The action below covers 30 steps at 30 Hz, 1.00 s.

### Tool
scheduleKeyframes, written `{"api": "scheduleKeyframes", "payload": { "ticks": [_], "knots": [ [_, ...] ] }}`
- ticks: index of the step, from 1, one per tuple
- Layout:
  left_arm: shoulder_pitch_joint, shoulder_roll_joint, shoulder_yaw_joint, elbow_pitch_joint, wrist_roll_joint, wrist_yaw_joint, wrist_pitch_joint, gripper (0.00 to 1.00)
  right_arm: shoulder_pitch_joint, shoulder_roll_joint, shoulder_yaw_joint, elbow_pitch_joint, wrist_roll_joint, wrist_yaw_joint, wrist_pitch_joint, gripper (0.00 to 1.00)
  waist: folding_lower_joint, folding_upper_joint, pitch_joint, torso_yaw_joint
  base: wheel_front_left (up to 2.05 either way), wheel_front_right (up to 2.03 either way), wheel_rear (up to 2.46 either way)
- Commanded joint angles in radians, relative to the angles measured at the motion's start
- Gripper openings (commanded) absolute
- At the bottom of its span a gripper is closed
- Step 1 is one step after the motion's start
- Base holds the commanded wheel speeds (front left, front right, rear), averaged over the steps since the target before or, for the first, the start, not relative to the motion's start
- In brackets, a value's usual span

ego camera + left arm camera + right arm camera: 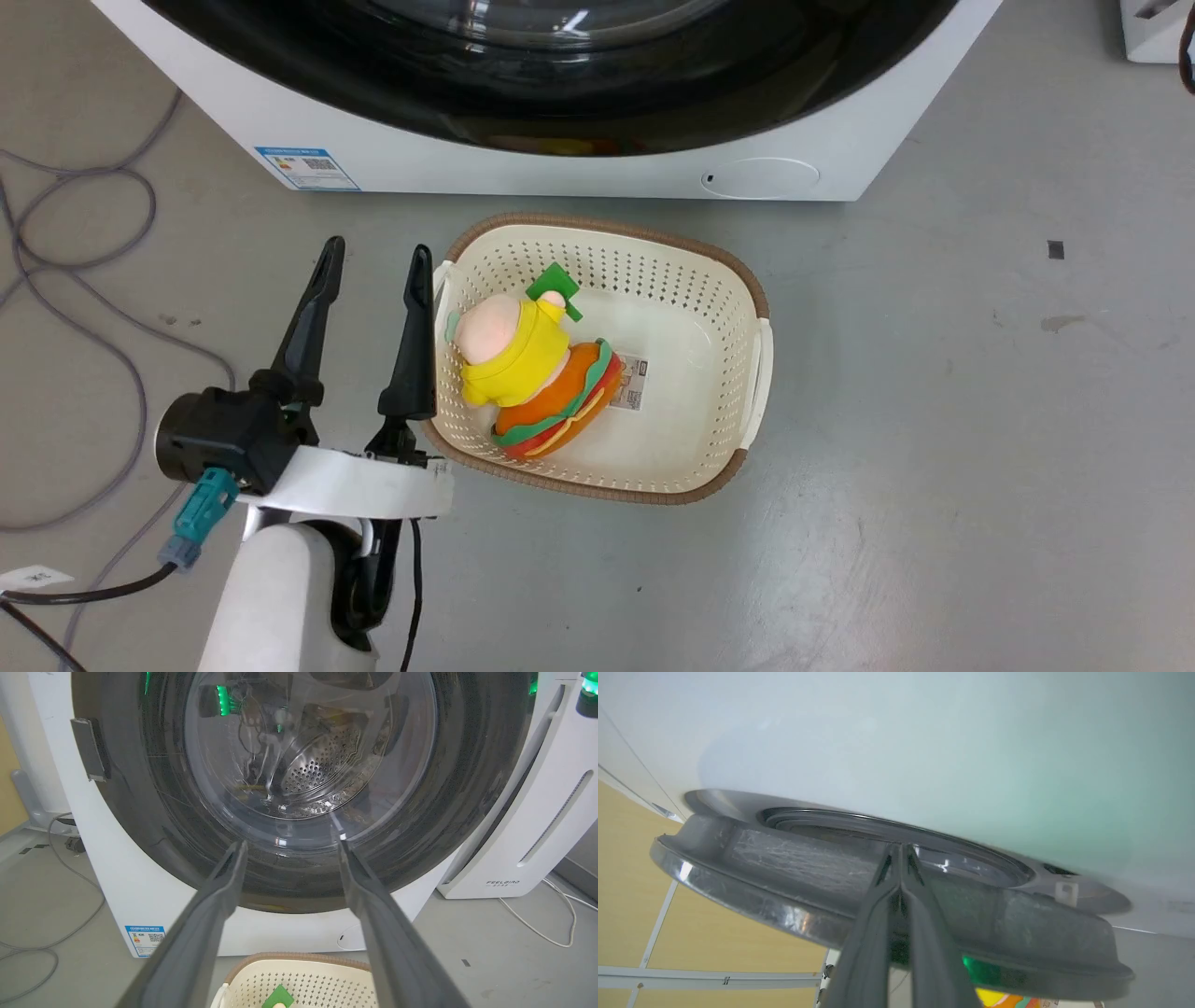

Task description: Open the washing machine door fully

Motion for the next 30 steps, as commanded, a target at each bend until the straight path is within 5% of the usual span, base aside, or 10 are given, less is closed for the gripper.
{"api": "scheduleKeyframes", "payload": {
  "ticks": [1, 15, 30],
  "knots": [
    [-0.015, 0.001, -0.001, 0.0, -0.008, -0.004, -0.006, 1.0, -0.002, 0.027, 0.016, 0.013, 0.006, 0.001, 0.032, 0.0, -0.0001, 0.0, 0.0, -0.001, 0.0, 0.0, 0.0],
    [-0.003, 0.001, -0.001, 0.013, -0.009, -0.004, -0.006, 1.0, 0.053, 0.037, 0.045, -0.037, 0.01, 0.001, 0.191, 0.0, -0.0001, 0.0, -0.029, -0.007, 0.0, 0.0, 0.0],
    [0.072, 0.001, -0.006, 0.078, 0.02, -0.004, -0.006, 1.0, 0.288, 0.037, 0.054, -0.189, 0.049, 0.001, 0.32, 0.0, -0.0001, 0.0, -0.155, -0.002, 0.0, 0.0, 0.0]
  ]
}}
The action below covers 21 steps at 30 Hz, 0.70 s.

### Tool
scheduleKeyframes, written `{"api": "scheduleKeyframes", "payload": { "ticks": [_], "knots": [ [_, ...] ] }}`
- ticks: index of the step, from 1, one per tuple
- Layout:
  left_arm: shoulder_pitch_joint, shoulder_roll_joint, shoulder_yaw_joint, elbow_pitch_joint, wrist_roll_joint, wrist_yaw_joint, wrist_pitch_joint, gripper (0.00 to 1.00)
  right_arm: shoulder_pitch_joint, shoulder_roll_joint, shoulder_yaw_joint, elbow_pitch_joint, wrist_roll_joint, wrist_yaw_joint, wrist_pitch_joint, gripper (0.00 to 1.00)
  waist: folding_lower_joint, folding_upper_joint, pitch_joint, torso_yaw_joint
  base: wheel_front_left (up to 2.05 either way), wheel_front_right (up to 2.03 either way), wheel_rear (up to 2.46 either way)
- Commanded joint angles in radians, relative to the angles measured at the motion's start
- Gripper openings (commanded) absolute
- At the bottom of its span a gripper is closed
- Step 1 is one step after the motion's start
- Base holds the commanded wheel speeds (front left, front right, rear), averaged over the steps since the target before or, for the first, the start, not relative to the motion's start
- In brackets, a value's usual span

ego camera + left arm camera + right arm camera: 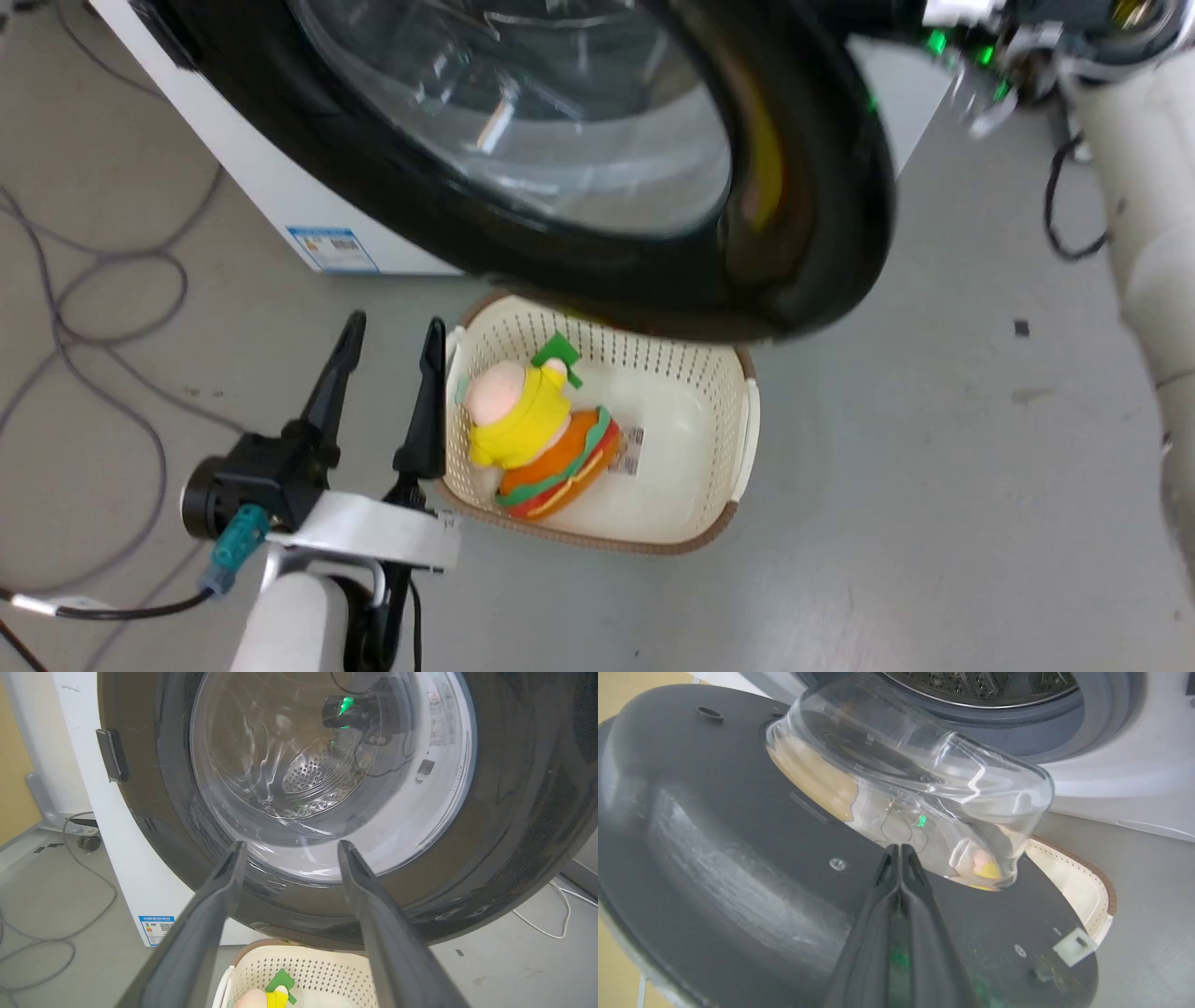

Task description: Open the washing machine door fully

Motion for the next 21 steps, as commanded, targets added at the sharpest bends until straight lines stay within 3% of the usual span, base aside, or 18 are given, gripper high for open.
{"api": "scheduleKeyframes", "payload": {
  "ticks": [1, 21],
  "knots": [
    [0.022, 0.001, -0.003, 0.009, 0.007, -0.004, -0.005, 1.0, 0.048, 0.007, 0.003, -0.019, 0.01, 0.001, 0.013, 0.0, 0.0, 0.0, -0.037, 0.004, 0.0, 0.0, 0.0],
    [0.156, 0.001, -0.032, 0.071, 0.034, 0.003, -0.005, 1.0, 0.418, 0.028, -0.019, -0.258, 0.067, 0.001, 0.119, 0.0, 0.0, 0.0, -0.214, 0.019, 0.0, 0.0, 0.0]
  ]
}}
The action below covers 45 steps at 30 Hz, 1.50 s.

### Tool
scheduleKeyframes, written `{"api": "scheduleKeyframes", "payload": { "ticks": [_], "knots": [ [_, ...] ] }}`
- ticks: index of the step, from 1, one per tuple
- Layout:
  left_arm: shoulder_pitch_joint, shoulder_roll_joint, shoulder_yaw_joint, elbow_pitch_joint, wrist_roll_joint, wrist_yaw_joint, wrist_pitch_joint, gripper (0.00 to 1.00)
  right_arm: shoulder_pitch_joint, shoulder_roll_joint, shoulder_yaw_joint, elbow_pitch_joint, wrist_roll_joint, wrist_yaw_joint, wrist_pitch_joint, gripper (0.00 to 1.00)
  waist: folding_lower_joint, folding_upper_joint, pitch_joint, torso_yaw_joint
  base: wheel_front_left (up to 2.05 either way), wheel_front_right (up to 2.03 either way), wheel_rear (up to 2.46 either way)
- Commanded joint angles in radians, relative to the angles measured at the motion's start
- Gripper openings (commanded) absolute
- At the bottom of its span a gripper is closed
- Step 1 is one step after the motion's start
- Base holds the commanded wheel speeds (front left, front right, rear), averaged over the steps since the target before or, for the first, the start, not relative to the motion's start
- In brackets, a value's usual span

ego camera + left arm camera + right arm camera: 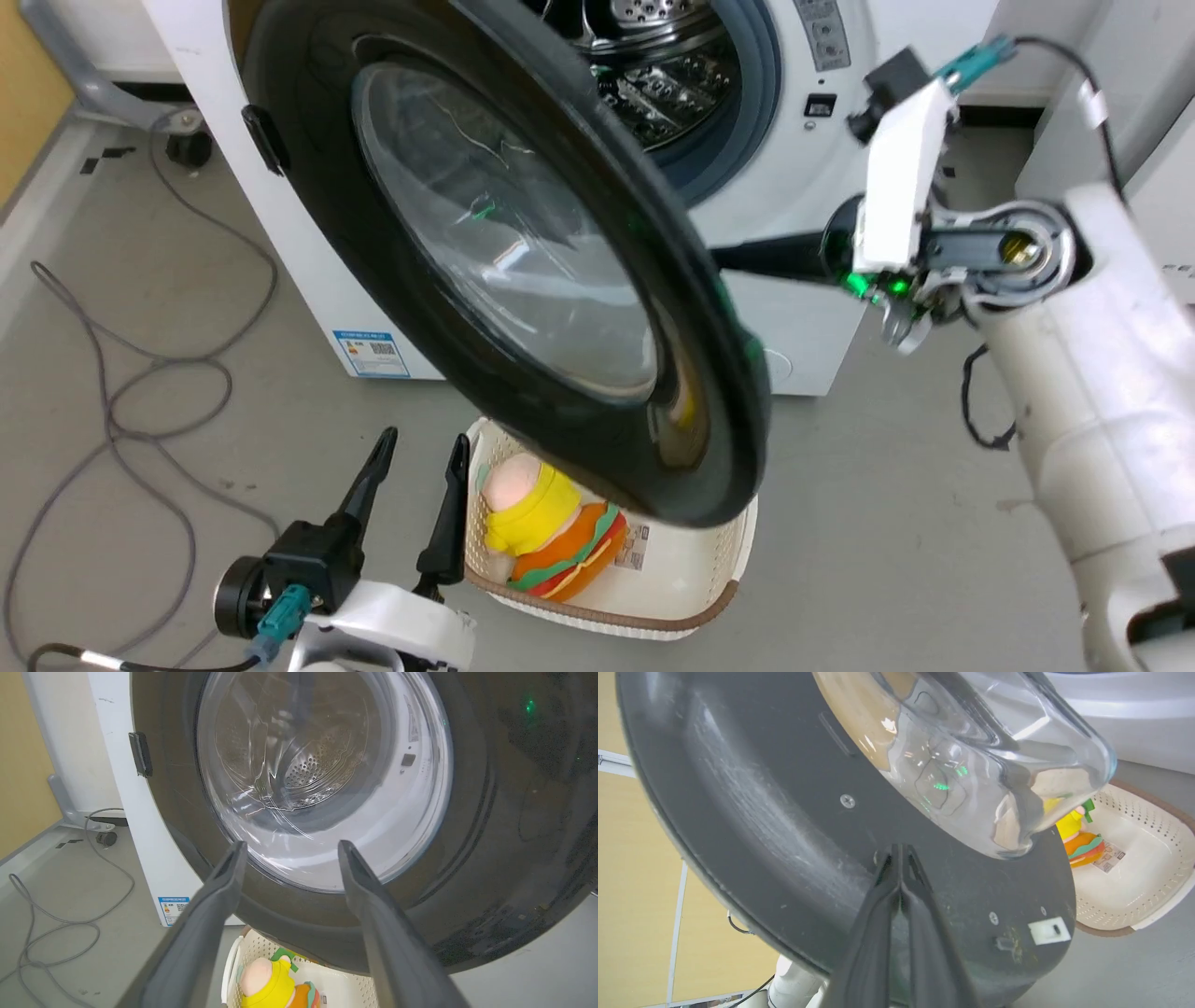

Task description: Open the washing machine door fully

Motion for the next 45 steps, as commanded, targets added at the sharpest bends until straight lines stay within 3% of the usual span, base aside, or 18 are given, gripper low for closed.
{"api": "scheduleKeyframes", "payload": {
  "ticks": [1, 21, 27, 30, 31, 32, 34, 45],
  "knots": [
    [0.014, 0.001, -0.003, 0.004, 0.008, 0.003, -0.005, 1.0, 0.041, 0.015, -0.001, -0.018, 0.005, 0.001, 0.012, 0.0, 0.0002, -0.0001, -0.009, 0.0, 0.0, 0.0, 0.0],
    [0.033, 0.001, -0.018, 0.023, 0.011, 0.008, -0.005, 1.0, 0.219, 0.079, 0.088, -0.211, 0.095, 0.001, 0.09, 0.0, 0.0002, -0.0001, -0.031, 0.013, 0.0, 0.0, 0.0],
    [0.035, 0.001, -0.017, 0.027, 0.01, 0.008, -0.005, 1.0, 0.26, 0.08, 0.153, -0.266, 0.16, 0.001, 0.061, 0.0, 0.0002, -0.0001, -0.035, 0.011, 0.0, 0.0, 0.0],
    [0.036, 0.001, -0.017, 0.027, 0.008, 0.009, -0.005, 1.0, 0.283, 0.08, 0.151, -0.292, 0.156, 0.001, -0.011, 0.0, 0.0002, -0.0001, -0.037, 0.008, 0.0, 0.0, 0.0],
    [0.036, 0.001, -0.017, 0.027, 0.008, 0.01, -0.005, 1.0, 0.292, 0.08, 0.139, -0.301, 0.147, 0.001, -0.056, 0.13, 0.0002, -0.0001, -0.036, 0.007, 0.0, 0.0, 0.0],
    [0.036, 0.001, -0.017, 0.028, 0.008, 0.011, -0.005, 1.0, 0.304, 0.08, 0.132, -0.308, 0.143, 0.001, -0.09, 0.38, 0.0002, -0.0001, -0.037, 0.006, 0.0, 0.0, 0.0],
    [0.037, 0.001, -0.015, 0.029, 0.007, 0.013, -0.005, 1.0, 0.335, 0.08, 0.115, -0.317, 0.138, 0.001, -0.151, 1.0, 0.0002, -0.0001, -0.04, 0.003, 0.0, 0.0, 0.0],
    [0.058, 0.001, 0.003, 0.036, 0.014, 0.019, -0.005, 1.0, 0.577, 0.062, -0.02, -0.354, 0.039, 0.001, -0.568, 1.0, 0.0002, -0.0001, -0.055, -0.022, 0.0, 0.0, 0.0]
  ]
}}
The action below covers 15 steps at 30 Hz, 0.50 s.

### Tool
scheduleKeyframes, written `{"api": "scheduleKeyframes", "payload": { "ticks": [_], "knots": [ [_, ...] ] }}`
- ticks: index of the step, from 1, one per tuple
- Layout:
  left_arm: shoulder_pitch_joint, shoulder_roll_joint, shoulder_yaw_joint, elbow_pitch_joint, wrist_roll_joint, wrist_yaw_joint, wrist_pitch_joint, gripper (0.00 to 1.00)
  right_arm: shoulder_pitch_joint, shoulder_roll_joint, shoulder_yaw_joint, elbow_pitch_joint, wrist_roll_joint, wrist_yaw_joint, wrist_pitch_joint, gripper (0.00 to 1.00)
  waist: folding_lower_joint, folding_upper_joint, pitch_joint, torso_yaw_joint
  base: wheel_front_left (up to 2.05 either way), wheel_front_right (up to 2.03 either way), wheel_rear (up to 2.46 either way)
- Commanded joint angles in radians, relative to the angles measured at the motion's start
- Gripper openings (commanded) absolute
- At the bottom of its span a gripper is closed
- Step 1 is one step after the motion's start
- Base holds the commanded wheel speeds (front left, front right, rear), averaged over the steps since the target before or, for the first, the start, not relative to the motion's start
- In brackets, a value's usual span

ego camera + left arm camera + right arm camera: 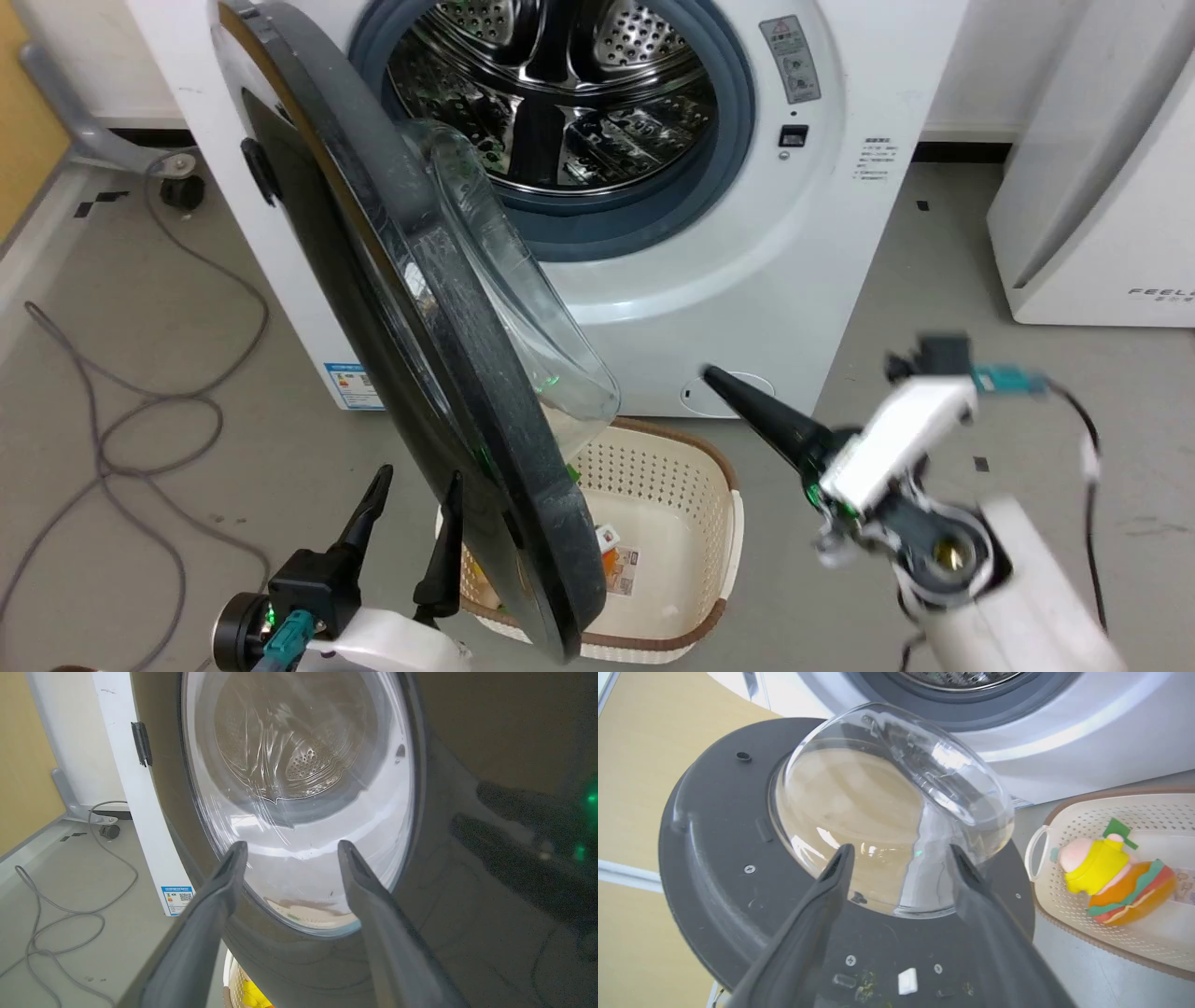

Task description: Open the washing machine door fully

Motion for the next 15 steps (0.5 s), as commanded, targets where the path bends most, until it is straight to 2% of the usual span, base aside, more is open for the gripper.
{"api": "scheduleKeyframes", "payload": {
  "ticks": [1, 8, 15],
  "knots": [
    [0.015, 0.001, 0.006, 0.002, 0.007, 0.002, -0.005, 1.0, 0.049, -0.008, -0.012, -0.002, -0.023, 0.001, -0.05, 1.0, 0.0, 0.0, -0.002, -0.006, 0.0, 0.0, 0.0],
    [0.031, 0.004, 0.02, 0.015, 0.022, 0.0, -0.005, 1.0, 0.23, -0.026, -0.091, -0.007, -0.164, 0.001, -0.351, 1.0, 0.0, 0.0, -0.025, -0.019, 0.0, 0.0, 0.0],
    [0.047, 0.005, 0.033, 0.023, 0.029, -0.003, -0.005, 1.0, 0.363, -0.026, -0.182, 0.02, -0.478, 0.001, -0.642, 1.0, 0.0, 0.0, -0.046, -0.028, 0.0, 0.0, 0.0]
  ]
}}
